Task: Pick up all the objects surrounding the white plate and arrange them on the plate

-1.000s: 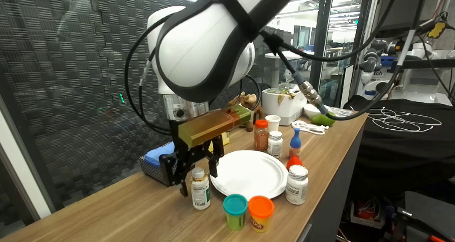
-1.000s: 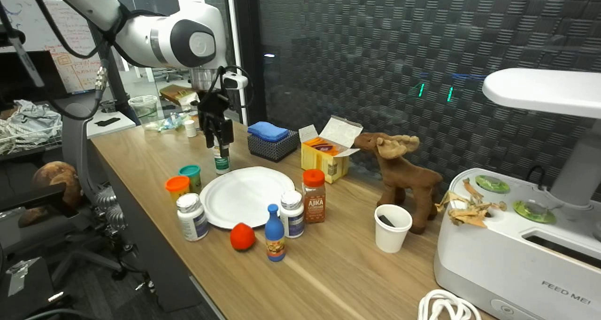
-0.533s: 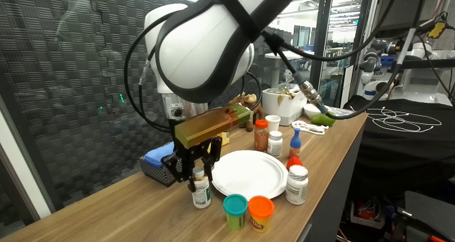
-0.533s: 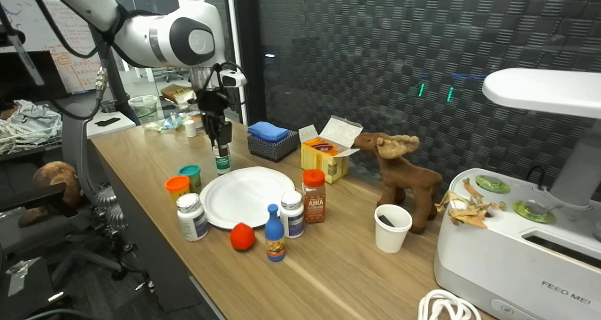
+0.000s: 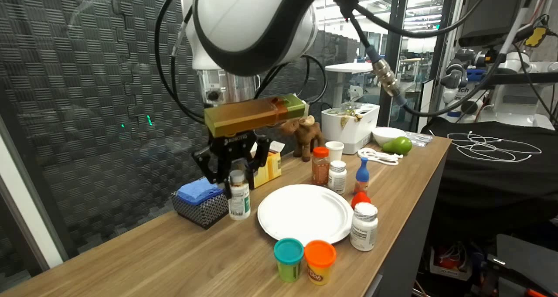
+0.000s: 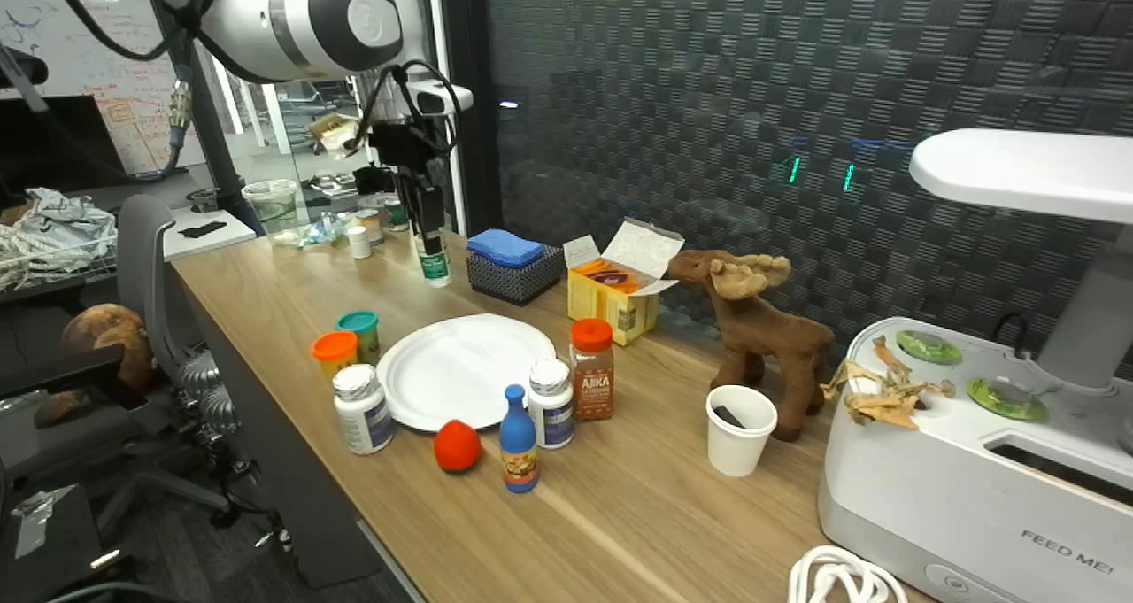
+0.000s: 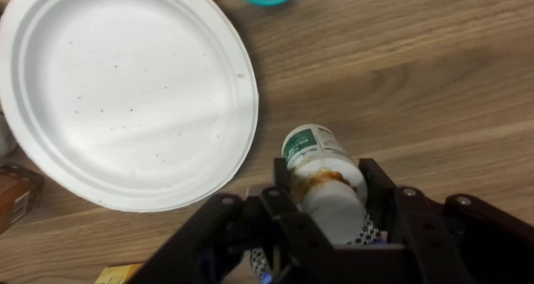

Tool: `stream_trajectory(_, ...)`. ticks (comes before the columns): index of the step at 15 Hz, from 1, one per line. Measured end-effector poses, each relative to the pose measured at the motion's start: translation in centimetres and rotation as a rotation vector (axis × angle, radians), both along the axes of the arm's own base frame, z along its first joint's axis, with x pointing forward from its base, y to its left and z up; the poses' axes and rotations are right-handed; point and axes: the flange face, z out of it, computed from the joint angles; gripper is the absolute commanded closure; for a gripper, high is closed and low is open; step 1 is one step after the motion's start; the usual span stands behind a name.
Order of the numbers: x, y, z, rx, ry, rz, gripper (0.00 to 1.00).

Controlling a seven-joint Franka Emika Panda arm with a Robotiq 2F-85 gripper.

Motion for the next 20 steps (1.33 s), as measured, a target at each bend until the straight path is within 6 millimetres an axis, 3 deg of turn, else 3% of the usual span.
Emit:
stream_trajectory(2,0.3,-1.7,1.7,-0.007,-0.024,-0.051,0.79)
stream_trajectory(4,0.5,-3.7,2.3,-0.012,-0.028,-0.090,0.72)
stream_trajectory(5,0.6,-4.7,2.3,-0.014,-0.025,-0.105,0.79)
stream_trajectory(15,0.4,-14.2,-1.2,-0.046,0.069,-0.217,0.79)
stream_trajectory(20,0.6,-16.3,-1.7,0.004,0.094,-0.208,0.79)
